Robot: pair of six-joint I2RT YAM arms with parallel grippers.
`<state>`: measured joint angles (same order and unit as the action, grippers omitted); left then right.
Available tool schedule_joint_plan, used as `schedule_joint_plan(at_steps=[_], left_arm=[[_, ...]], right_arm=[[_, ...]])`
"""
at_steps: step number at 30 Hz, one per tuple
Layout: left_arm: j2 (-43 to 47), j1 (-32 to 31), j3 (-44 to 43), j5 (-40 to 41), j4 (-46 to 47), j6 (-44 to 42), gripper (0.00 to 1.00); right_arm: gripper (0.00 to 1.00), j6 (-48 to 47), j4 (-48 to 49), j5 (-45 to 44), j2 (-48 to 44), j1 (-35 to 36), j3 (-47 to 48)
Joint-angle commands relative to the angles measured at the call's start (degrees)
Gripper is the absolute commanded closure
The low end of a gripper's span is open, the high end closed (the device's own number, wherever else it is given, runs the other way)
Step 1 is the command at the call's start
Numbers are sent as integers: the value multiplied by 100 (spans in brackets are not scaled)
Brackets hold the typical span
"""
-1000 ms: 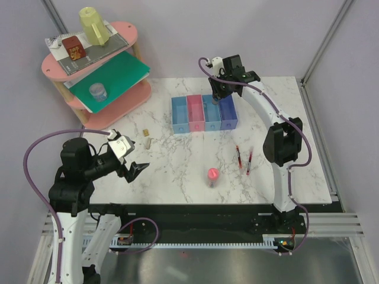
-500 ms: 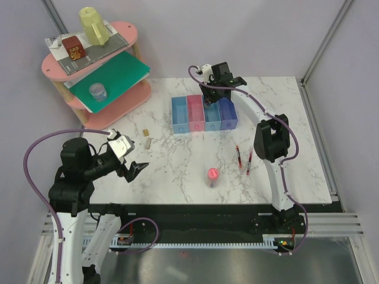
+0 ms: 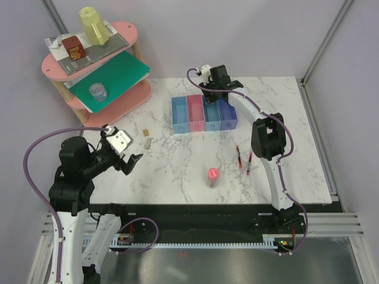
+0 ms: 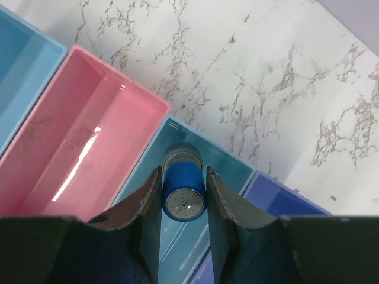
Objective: Sort the stationery into containers
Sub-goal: Place the stationery in the storage box.
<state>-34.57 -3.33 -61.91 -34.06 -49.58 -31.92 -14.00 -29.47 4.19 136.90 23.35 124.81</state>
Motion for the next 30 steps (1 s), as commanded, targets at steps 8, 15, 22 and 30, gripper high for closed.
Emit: schedule_joint_plan(at_steps=[8,15,22,30], left_arm=[[-585,17,373,1314,1406,257,4],[-753,17,618,1963,2091,230,4],[-1166,17,549,2589,2532,309,3],[-1605,17,-4,3389,2357,512,5]], right_arm=[[78,-270,539,-339,179,-15,113],[67,-305,601,-383,83,-6,-71],[57,-340,671,-515,-58,-6,-265],[42,-209,689,-550,-339,-6,-326]])
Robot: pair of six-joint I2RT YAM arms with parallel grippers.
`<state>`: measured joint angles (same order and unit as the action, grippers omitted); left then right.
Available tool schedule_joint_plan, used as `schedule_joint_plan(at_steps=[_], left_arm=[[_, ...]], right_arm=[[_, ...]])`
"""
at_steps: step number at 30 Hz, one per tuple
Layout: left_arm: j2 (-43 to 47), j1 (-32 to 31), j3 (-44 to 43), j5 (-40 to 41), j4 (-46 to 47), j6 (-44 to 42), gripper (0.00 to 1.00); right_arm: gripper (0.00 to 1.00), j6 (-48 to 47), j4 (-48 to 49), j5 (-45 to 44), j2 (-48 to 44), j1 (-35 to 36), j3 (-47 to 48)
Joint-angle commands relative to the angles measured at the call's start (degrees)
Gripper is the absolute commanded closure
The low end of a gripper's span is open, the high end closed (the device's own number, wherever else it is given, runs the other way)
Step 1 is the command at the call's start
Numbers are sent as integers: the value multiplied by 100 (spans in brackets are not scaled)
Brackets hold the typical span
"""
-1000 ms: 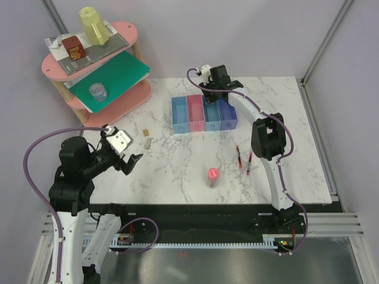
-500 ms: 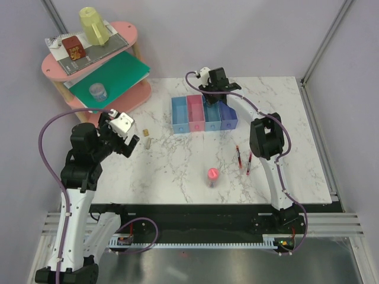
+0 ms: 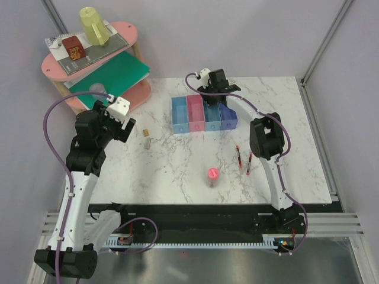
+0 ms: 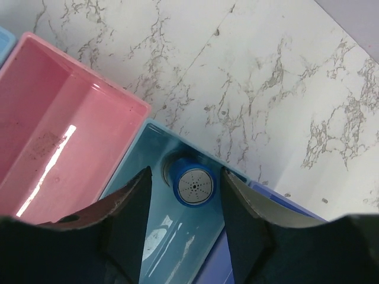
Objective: Sort the stationery into containers
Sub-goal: Place the stationery in the storage box, then pick up the stationery from the corner of the board.
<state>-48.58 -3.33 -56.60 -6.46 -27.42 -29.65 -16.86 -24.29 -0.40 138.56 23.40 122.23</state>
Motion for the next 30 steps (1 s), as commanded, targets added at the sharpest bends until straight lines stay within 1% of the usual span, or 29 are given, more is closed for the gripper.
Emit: schedule_joint_plan(at_steps=[1,5,8,10,14,15,16,17,18,19,20,21,23,24,25,26,28,29,30], left_arm=[[-248,17,-554,768,132,276,5],[-240,17,-607,953,132,266,5],[-292,17,-668,1181,114,389,6],[-363,17,-756,1296,88,486,7],[-626,17,-1002,1673,-132,750,7],[-740,17,-1115,1692,-176,750,7],[-793,17,-1151,1718,-185,724,7],[-863,17,-1186,1770,-176,698,7],[-1038,17,-1283,1788,-185,654,6],[-1127,26,-1318,1832,-185,601,5],[-1223,34,-1353,1998,-176,618,5],[-1303,34,-1406,2121,-133,679,5],[-1453,43,-1442,2403,-44,1100,15],[-1435,43,-1389,2386,-9,1276,20],[-1331,52,-1293,2377,174,1573,21],[-1225,61,-1162,2369,367,1724,20],[-936,70,-513,2368,867,2014,8],[-621,70,-23,2299,1375,2033,2],[-479,70,200,2281,1684,2051,0]], right_arm=[[41,95,197,-83,-558,-11,-86],[38,227,223,-135,-891,-11,-234],[38,350,232,-197,-1304,-37,-497],[38,499,241,-223,-1743,-81,-717],[38,737,250,-250,-2692,-221,-1815],[37,754,258,-224,-3129,-256,-2070],[37,755,276,-145,-3342,-344,-2316],[37,720,276,-118,-3536,-379,-2797],[37,685,276,-74,-3903,-415,-3037],[37,641,267,-65,-4072,-493,-3248],[37,571,250,-82,-4239,-511,-3650],[37,466,232,-83,-4502,-538,-3828],[37,360,171,-126,-4732,-634,-4242],[36,281,153,-127,-4916,-661,-4339],[37,263,118,-127,-4979,-722,-4514],[36,254,118,-127,-5049,-749,-4594],[36,245,100,-100,-5199,-819,-4761],[36,254,109,-100,-5225,-828,-4805],[36,254,92,-74,-5260,-854,-4832]])
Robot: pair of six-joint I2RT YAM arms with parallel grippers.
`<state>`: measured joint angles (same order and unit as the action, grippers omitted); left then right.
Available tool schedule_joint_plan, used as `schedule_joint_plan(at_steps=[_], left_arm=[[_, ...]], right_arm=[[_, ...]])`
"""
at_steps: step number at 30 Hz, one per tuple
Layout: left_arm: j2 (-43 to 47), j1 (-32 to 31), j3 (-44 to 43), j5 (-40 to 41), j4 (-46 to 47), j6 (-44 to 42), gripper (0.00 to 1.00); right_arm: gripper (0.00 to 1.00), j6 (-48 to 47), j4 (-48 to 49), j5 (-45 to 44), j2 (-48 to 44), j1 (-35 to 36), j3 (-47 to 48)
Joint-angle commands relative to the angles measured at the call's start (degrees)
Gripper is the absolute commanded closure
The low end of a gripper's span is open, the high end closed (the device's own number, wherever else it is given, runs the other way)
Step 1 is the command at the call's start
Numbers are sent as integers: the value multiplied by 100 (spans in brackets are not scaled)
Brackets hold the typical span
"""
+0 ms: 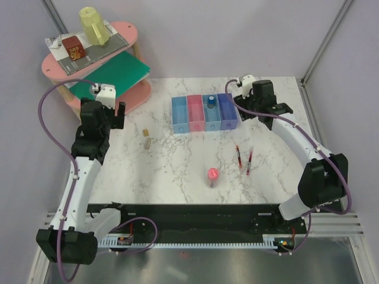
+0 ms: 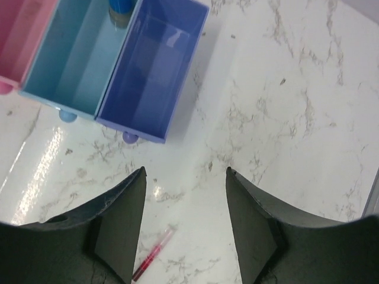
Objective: Sort the stationery into containers
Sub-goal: Pick up the stationery from the corner of the board.
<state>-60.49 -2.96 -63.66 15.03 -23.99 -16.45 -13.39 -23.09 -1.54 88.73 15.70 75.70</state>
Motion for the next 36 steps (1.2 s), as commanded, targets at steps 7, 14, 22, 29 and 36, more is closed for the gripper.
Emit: schedule_joint_plan(at_steps=[7,14,22,29,36], left_arm=[[925,32,1874,843,2678,696,0],[636,85,2455,554,3593,696,0],[2,522,2358,379,4315,950,0],[-59,762,2411,132,4569,1381,2],[-200,806,2384,-368,4649,1566,2]], right_arm=[[36,-164,-257,-21,-374,-103,-319],[36,-331,-319,-179,-672,-120,-741],[36,-305,-450,-259,-813,-164,-811],[36,-305,-556,-329,-848,-190,-864],[36,-208,-609,-338,-831,-199,-777]])
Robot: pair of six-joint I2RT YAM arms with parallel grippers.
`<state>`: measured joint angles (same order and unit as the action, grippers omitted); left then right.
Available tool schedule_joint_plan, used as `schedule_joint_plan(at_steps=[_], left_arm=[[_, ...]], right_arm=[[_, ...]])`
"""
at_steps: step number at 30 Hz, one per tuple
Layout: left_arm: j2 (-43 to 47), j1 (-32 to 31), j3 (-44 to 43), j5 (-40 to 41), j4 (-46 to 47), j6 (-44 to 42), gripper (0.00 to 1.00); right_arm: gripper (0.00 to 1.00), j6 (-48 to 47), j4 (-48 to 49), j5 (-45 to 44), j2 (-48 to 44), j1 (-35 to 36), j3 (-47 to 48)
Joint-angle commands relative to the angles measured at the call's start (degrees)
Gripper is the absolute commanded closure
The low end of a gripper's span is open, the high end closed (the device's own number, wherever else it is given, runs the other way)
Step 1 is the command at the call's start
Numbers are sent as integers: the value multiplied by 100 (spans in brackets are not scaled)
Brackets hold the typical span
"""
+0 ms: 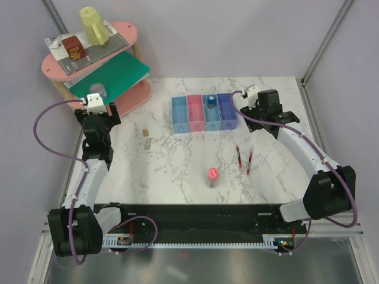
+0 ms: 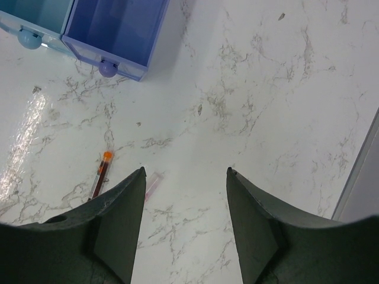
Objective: Sort the stationery into containers
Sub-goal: Pick up the stationery from the corner of the board.
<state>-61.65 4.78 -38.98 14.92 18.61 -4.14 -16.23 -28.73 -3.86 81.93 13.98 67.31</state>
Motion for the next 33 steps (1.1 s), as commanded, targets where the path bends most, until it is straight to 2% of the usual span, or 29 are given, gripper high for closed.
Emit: schedule_joint_plan(at_steps=[1,8,33], left_arm=[[-102,23,-118,-419,371,335,2],[-199,50,-321,-437,239,212,2],[-734,217,-426,-490,872,80,2]], right_arm=[[36,76,-45,-115,-151,-27,81],[36,137,-115,-194,-134,-27,169],[36,164,-168,-238,-195,-88,107]])
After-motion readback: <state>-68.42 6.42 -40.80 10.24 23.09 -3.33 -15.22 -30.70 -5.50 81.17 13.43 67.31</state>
